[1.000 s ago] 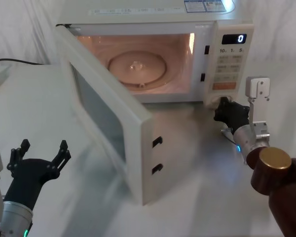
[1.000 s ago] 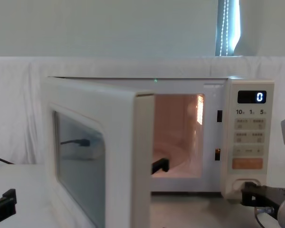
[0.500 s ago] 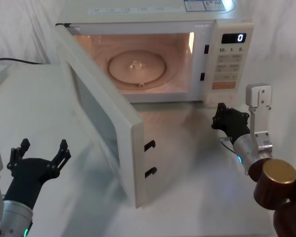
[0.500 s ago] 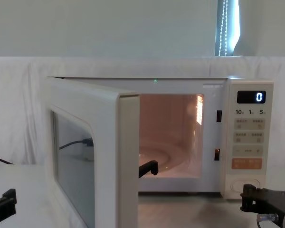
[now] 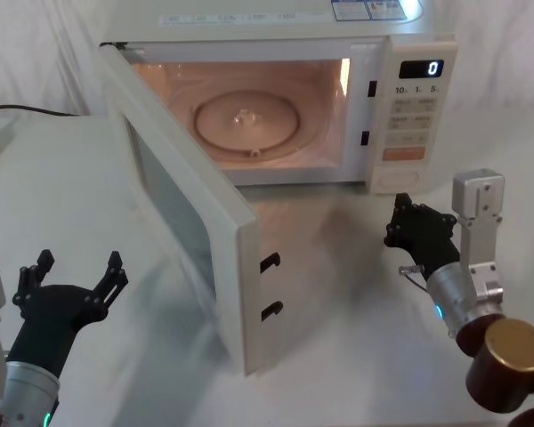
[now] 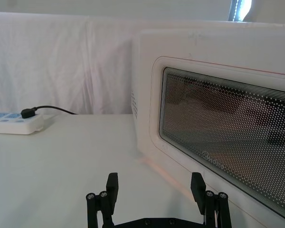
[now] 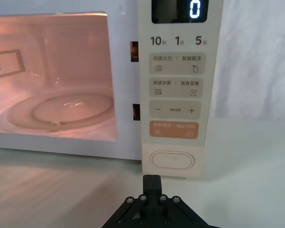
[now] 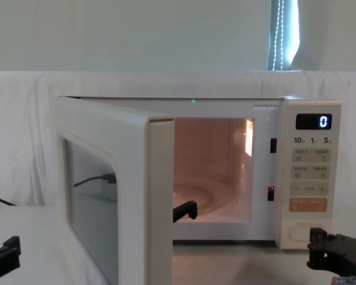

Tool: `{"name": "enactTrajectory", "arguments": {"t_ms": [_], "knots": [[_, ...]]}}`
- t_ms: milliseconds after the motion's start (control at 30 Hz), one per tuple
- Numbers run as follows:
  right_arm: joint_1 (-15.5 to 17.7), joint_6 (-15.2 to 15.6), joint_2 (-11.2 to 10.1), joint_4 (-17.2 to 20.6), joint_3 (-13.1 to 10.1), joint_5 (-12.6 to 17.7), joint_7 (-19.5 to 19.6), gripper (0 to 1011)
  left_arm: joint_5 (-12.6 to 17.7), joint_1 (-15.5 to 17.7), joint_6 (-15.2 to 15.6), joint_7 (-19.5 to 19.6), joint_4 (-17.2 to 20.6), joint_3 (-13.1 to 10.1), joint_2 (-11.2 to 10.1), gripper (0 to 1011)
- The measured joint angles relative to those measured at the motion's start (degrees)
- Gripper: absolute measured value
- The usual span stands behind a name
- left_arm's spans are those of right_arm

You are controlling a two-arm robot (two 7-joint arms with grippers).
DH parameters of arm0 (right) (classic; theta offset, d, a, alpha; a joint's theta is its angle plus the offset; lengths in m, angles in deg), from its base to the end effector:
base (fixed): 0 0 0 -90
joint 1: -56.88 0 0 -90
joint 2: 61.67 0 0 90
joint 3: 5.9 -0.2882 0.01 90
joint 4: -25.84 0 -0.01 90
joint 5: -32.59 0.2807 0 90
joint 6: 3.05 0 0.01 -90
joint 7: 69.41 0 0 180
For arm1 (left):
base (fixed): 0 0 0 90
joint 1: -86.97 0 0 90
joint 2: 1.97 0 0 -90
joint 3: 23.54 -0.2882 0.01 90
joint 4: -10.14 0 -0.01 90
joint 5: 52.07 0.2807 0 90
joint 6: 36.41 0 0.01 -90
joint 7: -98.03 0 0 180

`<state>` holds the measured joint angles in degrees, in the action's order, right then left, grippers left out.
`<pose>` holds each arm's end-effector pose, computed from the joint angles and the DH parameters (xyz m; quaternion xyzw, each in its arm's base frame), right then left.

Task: Press the button to open the microwave door with one hand; close the microwave door with the other hand.

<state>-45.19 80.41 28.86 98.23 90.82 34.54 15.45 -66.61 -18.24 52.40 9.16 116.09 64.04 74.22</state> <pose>0.3565 0.0368 -0.3167 0.0125 0.0006 -0.6318 0.7750 0.2255 0.0400 -0.2835 -0.0174 0.0064 0.6616 0.7496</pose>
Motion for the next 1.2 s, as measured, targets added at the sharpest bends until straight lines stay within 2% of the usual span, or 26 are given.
{"name": "enactTrajectory", "arguments": {"t_ms": [333, 600, 867, 1200], "knots": [[4.68, -1.72, -0.11, 4.82, 0.45, -0.18, 0.86, 0, 0.00, 0.00, 0.00, 0.00, 0.00, 0.00, 0.00, 1001], [7.59, -3.97, 0.61, 6.82, -0.09, -0.91, 2.91, 0, 0.00, 0.00, 0.00, 0.00, 0.00, 0.00, 0.00, 1001], [9.51, -4.75, 1.13, 8.42, -1.39, -1.35, 3.96, 0, 0.00, 0.00, 0.00, 0.00, 0.00, 0.00, 0.00, 1001], [9.87, -4.98, 1.36, 8.76, -2.74, -1.51, 4.24, 0, 0.00, 0.00, 0.00, 0.00, 0.00, 0.00, 0.00, 1001]]}}
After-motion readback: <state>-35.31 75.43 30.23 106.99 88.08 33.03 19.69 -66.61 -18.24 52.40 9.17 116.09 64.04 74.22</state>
